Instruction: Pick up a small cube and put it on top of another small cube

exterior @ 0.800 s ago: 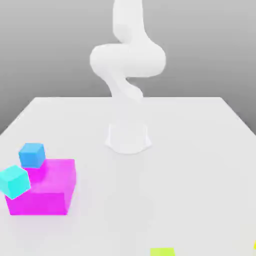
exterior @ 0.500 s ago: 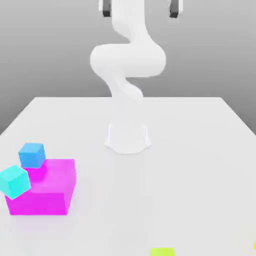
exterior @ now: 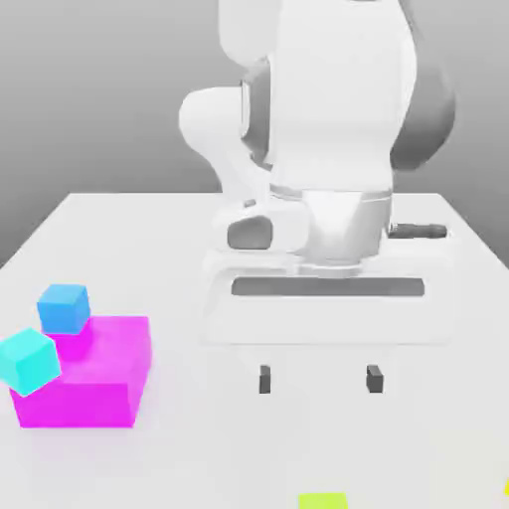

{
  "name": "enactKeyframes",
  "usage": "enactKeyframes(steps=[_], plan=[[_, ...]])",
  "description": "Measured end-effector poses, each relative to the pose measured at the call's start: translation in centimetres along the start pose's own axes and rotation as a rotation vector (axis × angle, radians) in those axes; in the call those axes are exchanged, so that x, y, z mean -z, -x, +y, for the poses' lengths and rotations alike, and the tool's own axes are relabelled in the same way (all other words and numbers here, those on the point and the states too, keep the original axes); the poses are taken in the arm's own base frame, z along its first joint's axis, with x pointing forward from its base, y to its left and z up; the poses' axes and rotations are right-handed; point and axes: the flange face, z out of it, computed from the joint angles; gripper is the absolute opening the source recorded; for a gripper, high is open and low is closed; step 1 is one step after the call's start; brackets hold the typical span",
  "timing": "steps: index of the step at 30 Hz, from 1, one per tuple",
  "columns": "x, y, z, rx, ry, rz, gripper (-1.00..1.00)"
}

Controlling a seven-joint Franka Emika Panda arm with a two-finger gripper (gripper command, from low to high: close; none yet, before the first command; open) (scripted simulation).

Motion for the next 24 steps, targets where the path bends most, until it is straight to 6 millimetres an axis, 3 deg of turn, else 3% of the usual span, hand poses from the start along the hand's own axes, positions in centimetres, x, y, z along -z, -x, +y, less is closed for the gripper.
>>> enactKeyframes(steps=[2, 3, 5, 9, 10, 17, 21, 24], plan=[[-3.6, 0.8, 0.1, 0.004, 0.031, -0.039, 0.0], [-3.6, 0.8, 0.1, 0.004, 0.031, -0.039, 0.0], [-8.2, 2.2, 0.4, 0.009, 0.069, -0.089, 0.0], [-14.8, 3.3, 0.9, 0.01, 0.086, -0.111, 0.0], [-15.9, 3.5, 1.1, 0.011, 0.087, -0.112, -1.0], [-16.0, 3.5, 1.1, 0.011, 0.086, -0.112, -1.0], [-11.2, 2.9, 0.7, 0.01, 0.087, -0.112, -1.0], [-8.5, -0.8, 4.4, -0.022, 0.113, -0.086, -1.0]])
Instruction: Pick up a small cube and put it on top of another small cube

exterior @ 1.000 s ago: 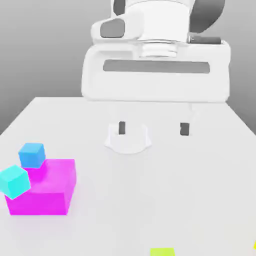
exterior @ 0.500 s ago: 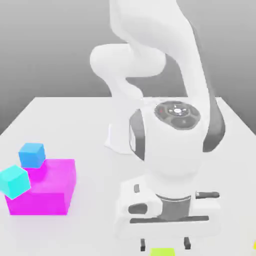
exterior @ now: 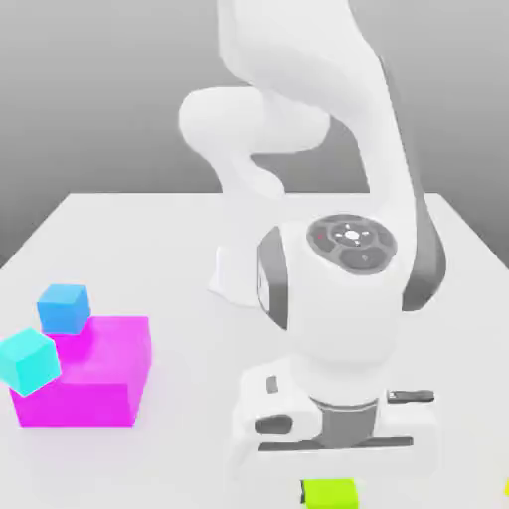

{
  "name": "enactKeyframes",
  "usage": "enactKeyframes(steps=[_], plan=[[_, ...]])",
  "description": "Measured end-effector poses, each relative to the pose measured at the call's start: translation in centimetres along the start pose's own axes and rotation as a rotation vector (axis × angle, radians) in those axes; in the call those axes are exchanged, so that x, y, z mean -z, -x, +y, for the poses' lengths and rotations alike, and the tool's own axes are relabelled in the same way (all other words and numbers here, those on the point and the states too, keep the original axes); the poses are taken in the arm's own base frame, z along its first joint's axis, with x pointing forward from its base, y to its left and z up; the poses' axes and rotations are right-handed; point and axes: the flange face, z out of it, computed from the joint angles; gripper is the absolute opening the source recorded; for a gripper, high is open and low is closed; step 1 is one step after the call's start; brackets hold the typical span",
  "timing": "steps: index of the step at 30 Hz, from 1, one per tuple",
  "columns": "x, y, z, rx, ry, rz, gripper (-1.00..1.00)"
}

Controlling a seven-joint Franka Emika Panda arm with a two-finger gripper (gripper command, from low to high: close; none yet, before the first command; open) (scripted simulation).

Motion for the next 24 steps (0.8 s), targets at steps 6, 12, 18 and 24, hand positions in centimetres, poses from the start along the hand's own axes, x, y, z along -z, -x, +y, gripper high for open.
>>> enactKeyframes(steps=[6, 12, 18, 24], plan=[[4.7, -6.9, 11.1, -0.102, 0.04, 0.029, -1.0], [8.7, -10.8, 24.9, -0.246, 0.036, 0.012, -1.0], [10.0, -10.3, 34.6, -0.321, -0.019, -0.028, -1.0], [5.3, -10.0, 34.8, -0.318, -0.023, -0.031, 1.0]])
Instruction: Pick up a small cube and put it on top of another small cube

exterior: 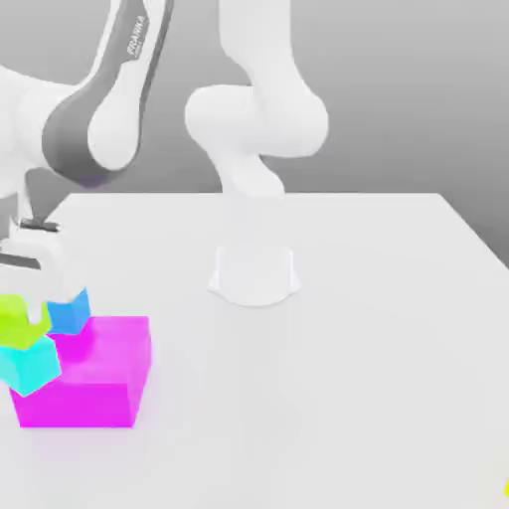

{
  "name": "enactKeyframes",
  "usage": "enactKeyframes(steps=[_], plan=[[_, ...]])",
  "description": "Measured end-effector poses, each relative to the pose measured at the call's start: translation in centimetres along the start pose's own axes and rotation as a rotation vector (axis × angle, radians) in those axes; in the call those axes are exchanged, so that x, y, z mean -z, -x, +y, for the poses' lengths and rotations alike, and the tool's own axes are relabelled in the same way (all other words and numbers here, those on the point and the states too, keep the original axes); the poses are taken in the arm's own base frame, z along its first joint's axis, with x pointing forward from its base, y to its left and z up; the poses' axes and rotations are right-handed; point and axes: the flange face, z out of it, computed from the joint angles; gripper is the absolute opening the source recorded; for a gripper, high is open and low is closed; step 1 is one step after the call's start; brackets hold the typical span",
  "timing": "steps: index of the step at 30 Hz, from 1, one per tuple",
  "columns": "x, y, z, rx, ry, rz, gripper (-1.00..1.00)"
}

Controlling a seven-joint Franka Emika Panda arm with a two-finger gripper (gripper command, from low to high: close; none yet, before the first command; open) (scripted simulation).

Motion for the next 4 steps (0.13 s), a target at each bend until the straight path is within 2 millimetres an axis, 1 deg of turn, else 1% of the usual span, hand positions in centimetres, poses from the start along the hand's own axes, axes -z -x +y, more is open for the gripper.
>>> enactKeyframes(steps=[3, 4], plan=[[0.01, -0.58, 1.39, -0.032, 0.0, 0.0, 1.0], [-0.53, -0.45, 1.19, -0.027, 0.001, 0.001, 1.0]])
